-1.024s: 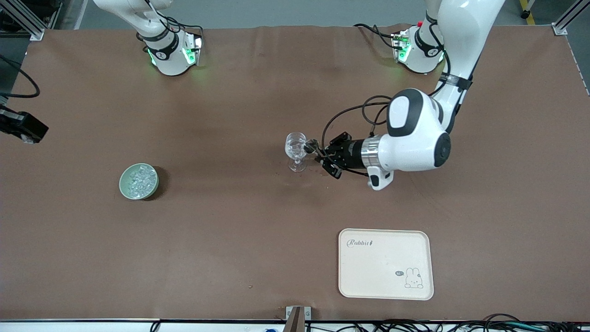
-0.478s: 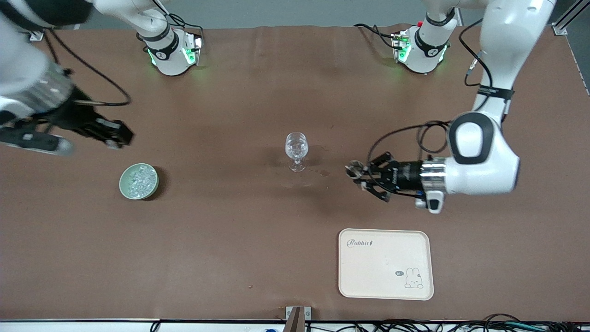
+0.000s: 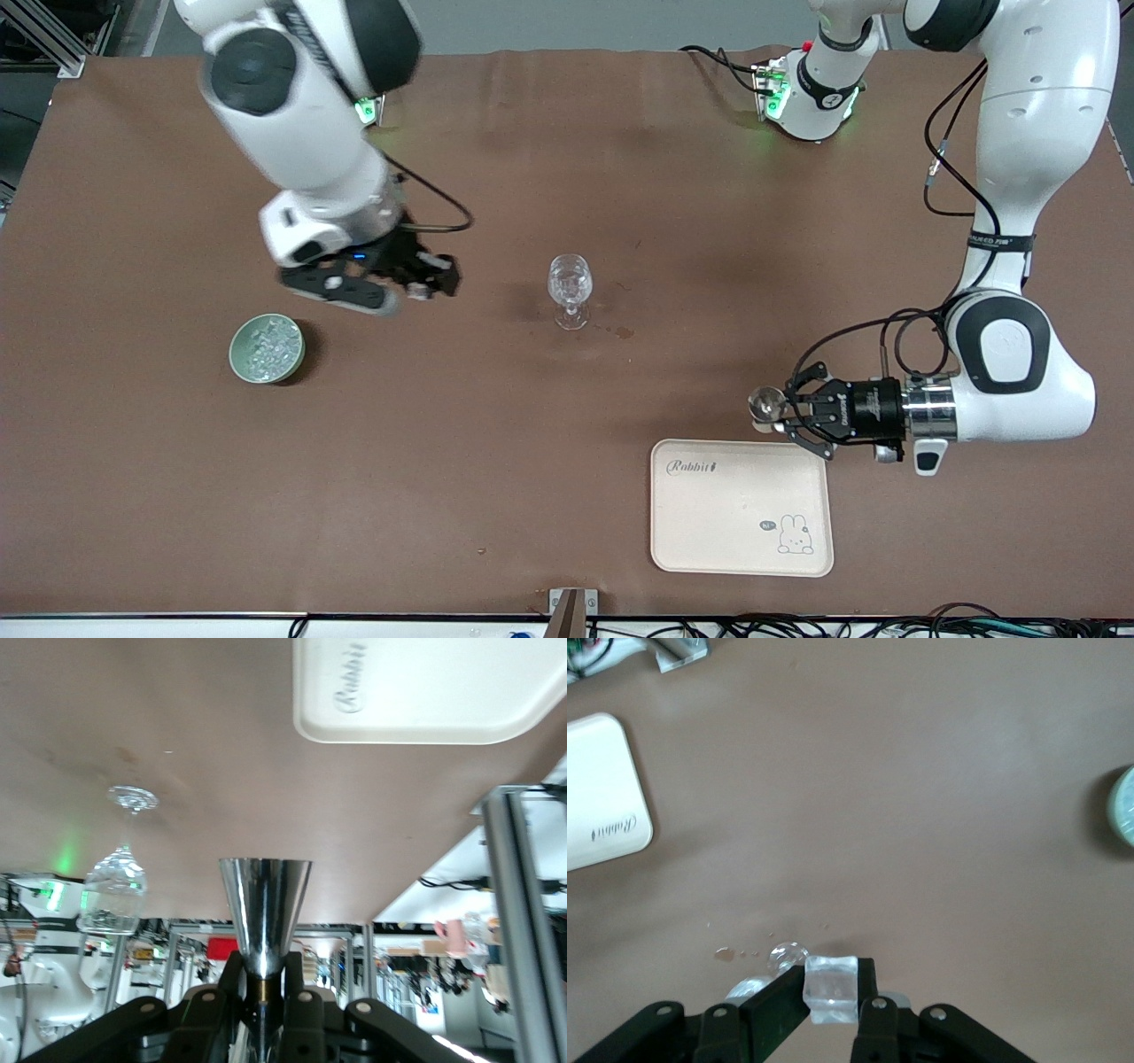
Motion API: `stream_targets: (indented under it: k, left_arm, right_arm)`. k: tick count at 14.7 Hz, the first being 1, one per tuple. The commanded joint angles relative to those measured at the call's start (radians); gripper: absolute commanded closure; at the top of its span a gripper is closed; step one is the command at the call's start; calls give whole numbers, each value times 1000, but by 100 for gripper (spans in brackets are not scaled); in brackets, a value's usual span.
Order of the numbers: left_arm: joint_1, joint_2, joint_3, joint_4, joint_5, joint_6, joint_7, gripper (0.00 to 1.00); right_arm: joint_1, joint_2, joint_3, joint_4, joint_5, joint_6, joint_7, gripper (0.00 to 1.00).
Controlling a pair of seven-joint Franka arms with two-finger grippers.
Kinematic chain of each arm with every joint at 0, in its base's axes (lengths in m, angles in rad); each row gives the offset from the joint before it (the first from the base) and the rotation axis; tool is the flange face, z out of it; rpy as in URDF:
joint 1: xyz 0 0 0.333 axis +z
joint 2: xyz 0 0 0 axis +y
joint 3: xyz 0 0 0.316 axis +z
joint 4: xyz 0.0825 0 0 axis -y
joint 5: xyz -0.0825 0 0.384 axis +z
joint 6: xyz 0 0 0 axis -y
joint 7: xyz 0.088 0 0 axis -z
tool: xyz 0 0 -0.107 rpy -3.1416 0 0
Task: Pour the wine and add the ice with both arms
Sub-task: 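Move the jigger toward the tray while the right gripper carries ice to the glass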
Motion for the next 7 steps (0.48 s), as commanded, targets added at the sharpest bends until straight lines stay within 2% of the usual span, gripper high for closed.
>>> stream_targets:
  k: [1, 4, 7]
  left_arm:
    - [22, 81, -2, 84, -95, -2, 52, 99]
    - [22, 155, -1, 132, -143, 54, 100, 99]
    - [22, 203, -2, 135, -201, 100, 177, 98]
  right_arm:
    - [91, 48, -13, 2, 5, 24, 112, 97]
    - [171, 98, -15, 7, -2, 56, 197, 97]
    - [238, 140, -15, 7, -2, 99, 260, 97]
